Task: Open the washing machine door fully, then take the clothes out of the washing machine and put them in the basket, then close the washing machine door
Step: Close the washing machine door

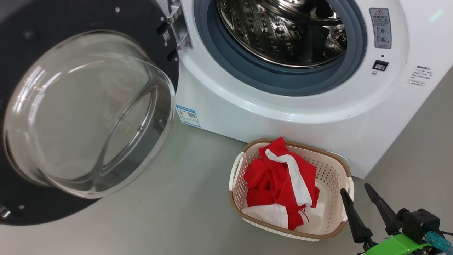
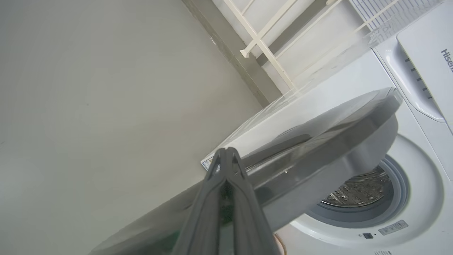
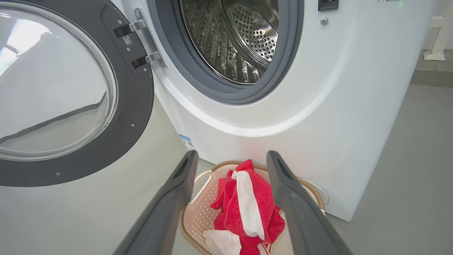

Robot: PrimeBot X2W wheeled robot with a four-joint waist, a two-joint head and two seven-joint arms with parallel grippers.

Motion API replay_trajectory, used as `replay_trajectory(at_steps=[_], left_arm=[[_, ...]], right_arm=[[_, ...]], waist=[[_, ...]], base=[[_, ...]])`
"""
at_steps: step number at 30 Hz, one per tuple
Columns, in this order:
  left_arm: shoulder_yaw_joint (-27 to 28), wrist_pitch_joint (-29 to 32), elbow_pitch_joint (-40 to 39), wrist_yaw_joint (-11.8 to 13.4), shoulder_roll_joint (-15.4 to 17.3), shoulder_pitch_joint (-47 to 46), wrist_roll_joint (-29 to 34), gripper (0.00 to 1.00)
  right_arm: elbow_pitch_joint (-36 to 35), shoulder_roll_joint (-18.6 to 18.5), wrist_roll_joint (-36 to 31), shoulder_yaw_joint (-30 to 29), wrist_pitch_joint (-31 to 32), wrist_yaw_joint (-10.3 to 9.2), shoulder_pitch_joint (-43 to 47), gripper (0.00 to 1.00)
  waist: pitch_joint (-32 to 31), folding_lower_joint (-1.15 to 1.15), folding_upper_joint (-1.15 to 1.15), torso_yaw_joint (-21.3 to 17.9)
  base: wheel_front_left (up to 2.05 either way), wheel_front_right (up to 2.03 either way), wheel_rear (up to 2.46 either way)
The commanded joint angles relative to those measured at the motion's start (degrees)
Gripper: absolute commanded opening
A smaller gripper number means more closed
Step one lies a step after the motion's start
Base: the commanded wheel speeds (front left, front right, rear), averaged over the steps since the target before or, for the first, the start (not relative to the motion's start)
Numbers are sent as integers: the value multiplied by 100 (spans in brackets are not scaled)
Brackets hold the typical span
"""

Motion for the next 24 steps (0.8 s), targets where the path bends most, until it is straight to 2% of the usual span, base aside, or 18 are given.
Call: replay_trajectory(at_steps=[1, 15, 24], left_arm=[[-79, 241, -301, -147, 99, 153, -162, 0], [-187, 985, -1644, -170, -59, 865, -703, 0], [-282, 1407, -2667, -172, -323, 1155, -1150, 0]], right_arm=[[-113, -39, 16, 115, -37, 36, -106, 100], [-104, 19, 17, 123, -37, 36, -25, 100], [-88, 29, 20, 119, -37, 36, -7, 100]], waist=[[-26, 0, 0, 1], [-203, 0, 0, 6], [-254, 0, 0, -28]], base=[[0, 0, 0], [0, 0, 0], [0, 0, 0]])
